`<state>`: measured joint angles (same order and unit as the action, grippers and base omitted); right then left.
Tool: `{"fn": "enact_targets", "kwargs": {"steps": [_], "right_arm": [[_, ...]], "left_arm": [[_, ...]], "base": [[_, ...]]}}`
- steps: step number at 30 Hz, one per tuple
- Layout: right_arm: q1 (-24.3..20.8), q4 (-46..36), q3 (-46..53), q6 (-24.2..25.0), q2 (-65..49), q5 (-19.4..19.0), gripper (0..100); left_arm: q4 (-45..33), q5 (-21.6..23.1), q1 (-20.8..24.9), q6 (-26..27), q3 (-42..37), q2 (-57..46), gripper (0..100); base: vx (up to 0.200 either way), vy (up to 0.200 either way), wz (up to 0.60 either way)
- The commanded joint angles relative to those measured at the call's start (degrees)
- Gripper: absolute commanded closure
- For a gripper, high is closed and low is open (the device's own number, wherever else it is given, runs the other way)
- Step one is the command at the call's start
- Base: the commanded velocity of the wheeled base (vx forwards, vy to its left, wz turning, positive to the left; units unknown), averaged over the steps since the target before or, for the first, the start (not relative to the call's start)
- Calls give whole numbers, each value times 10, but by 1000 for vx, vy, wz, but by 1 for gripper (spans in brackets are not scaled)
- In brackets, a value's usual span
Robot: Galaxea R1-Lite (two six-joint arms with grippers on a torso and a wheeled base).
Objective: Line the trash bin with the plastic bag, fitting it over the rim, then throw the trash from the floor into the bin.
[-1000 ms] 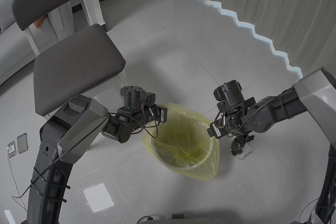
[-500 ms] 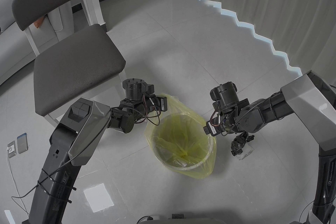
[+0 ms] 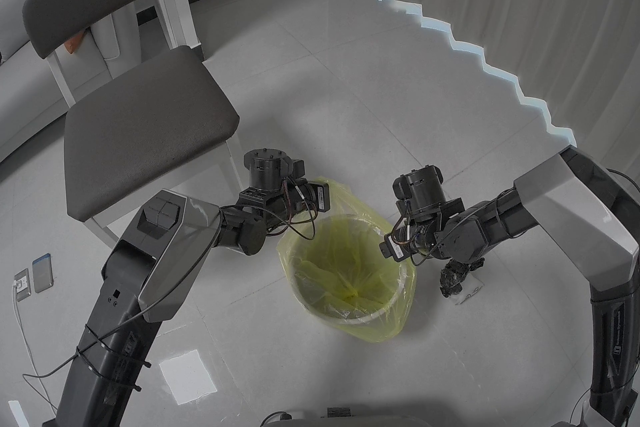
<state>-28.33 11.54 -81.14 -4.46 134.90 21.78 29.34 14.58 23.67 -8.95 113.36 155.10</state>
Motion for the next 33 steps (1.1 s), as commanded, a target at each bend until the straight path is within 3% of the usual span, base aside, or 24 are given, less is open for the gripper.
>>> {"fn": "enact_targets", "kwargs": {"steps": [1, 2, 12, 20, 33], "right_arm": [[2, 1, -11, -5, 19, -1, 0], [3, 1, -11, -12, 20, -3, 100], [6, 37, -41, -16, 47, -17, 100], [35, 31, -86, -23, 85, -17, 100], [52, 34, -101, -17, 135, -24, 100]], "left_arm": [[1, 0, 0, 1, -1, -1, 100], [2, 0, 1, 1, -1, -1, 100], [2, 0, 1, 1, 0, -6, 100], [-6, 2, -15, 2, 12, 29, 100], [-179, 1, -16, -5, 12, 177, 100]], "base": [[0, 0, 0], [0, 0, 0], [0, 0, 0], [0, 0, 0], [0, 0, 0]]}}
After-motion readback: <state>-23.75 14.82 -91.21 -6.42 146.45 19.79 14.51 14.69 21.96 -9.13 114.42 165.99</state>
